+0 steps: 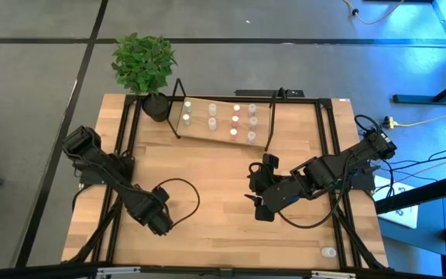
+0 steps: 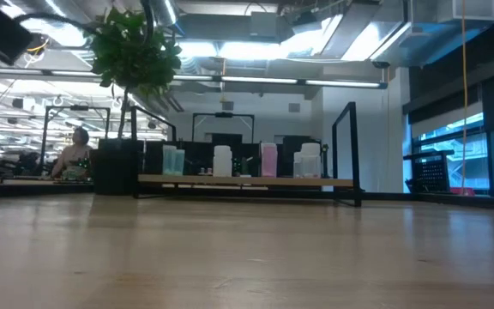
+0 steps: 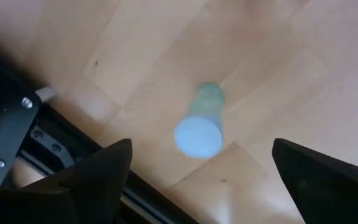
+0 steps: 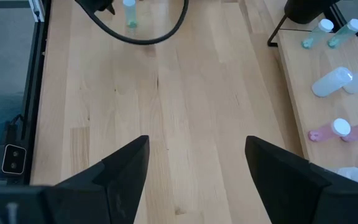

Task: Pick and place medicine bottles onto shelf by color
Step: Put the blue medicine bottle on the shelf aligned with the other blue medicine bottle

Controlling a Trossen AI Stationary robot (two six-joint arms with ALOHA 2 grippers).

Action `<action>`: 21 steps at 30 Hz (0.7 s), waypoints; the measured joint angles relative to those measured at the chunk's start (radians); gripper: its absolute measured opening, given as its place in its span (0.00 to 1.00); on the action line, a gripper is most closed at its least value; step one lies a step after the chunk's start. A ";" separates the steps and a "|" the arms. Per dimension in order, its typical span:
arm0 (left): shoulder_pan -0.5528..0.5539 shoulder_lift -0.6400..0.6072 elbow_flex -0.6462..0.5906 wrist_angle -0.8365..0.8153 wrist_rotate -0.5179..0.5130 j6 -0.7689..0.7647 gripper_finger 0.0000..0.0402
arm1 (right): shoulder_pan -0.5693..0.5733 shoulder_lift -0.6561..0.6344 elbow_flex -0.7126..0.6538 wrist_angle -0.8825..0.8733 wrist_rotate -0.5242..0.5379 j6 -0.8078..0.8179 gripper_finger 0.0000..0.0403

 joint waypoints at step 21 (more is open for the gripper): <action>-0.001 0.000 -0.095 0.119 -0.022 0.005 0.84 | 0.000 0.000 0.000 0.000 0.000 0.000 0.66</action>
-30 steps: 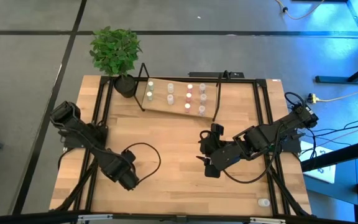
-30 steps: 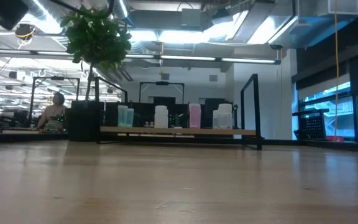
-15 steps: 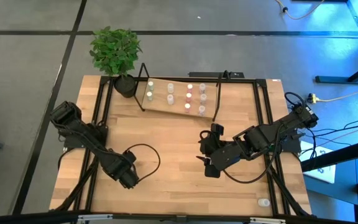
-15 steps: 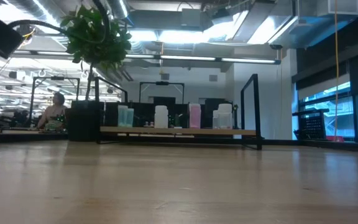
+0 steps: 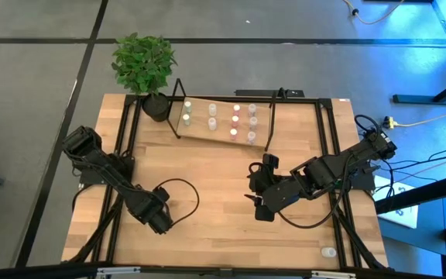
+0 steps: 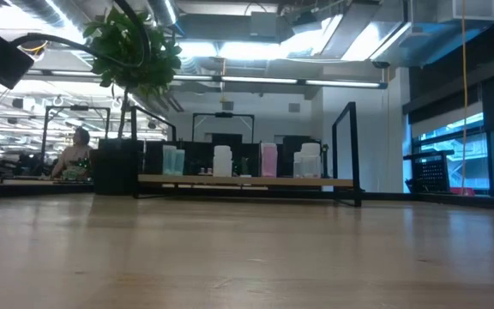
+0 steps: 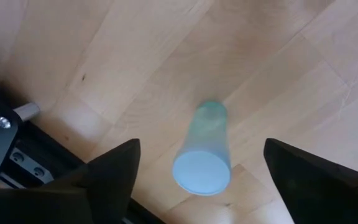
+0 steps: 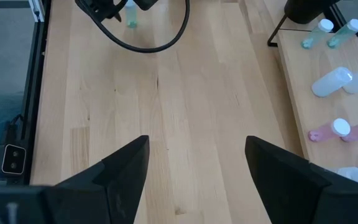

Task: Pick and place medicine bottles onto shelf by color
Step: Put the blue medicine bottle on the shelf aligned with the other blue medicine bottle

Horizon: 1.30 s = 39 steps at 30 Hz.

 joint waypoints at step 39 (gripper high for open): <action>0.001 0.000 0.001 0.023 -0.032 0.015 0.22 | 0.000 0.000 0.000 0.000 0.000 0.000 0.66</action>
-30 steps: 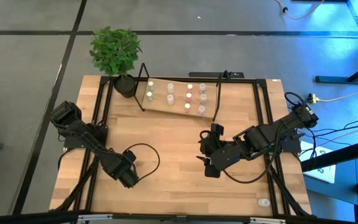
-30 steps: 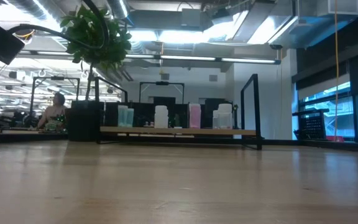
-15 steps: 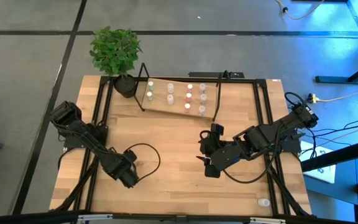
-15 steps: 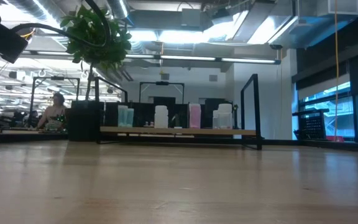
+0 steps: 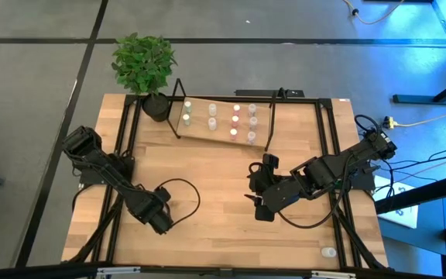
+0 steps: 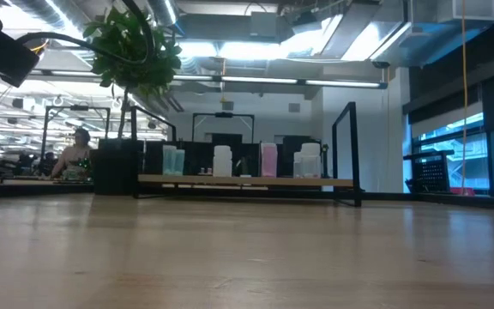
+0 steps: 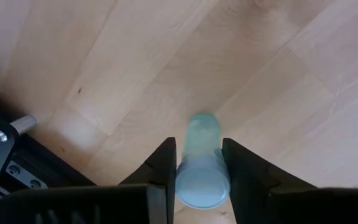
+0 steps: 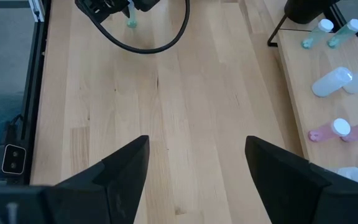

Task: Pick and place medicine bottles onto shelf by color
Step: Put the blue medicine bottle on the shelf aligned with the other blue medicine bottle

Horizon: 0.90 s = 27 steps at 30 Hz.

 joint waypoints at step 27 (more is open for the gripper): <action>0.290 0.000 0.420 -0.271 -0.148 0.425 0.22 | 0.000 0.000 0.000 0.000 0.000 -0.040 0.66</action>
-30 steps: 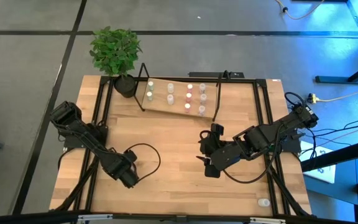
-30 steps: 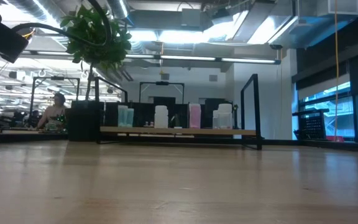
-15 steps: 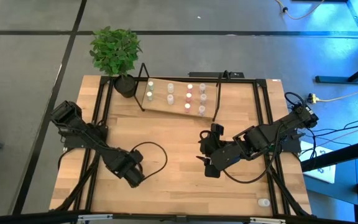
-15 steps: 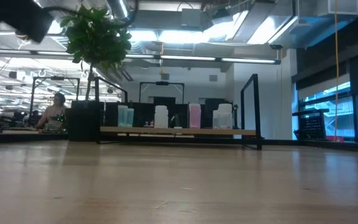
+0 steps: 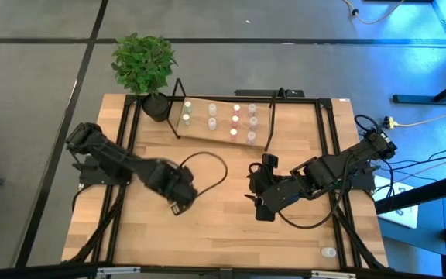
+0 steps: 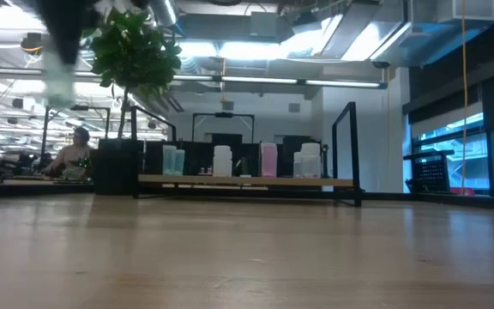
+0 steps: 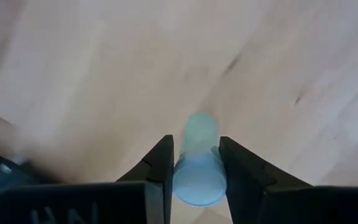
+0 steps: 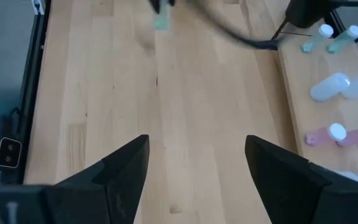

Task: Pick and place medicine bottles onto shelf by color
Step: Put the blue medicine bottle on the shelf aligned with the other blue medicine bottle

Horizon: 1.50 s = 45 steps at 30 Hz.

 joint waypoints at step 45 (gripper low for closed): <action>0.805 -0.001 -0.052 0.174 -0.096 0.924 0.24 | -0.184 0.000 0.000 -0.053 0.420 -0.041 0.66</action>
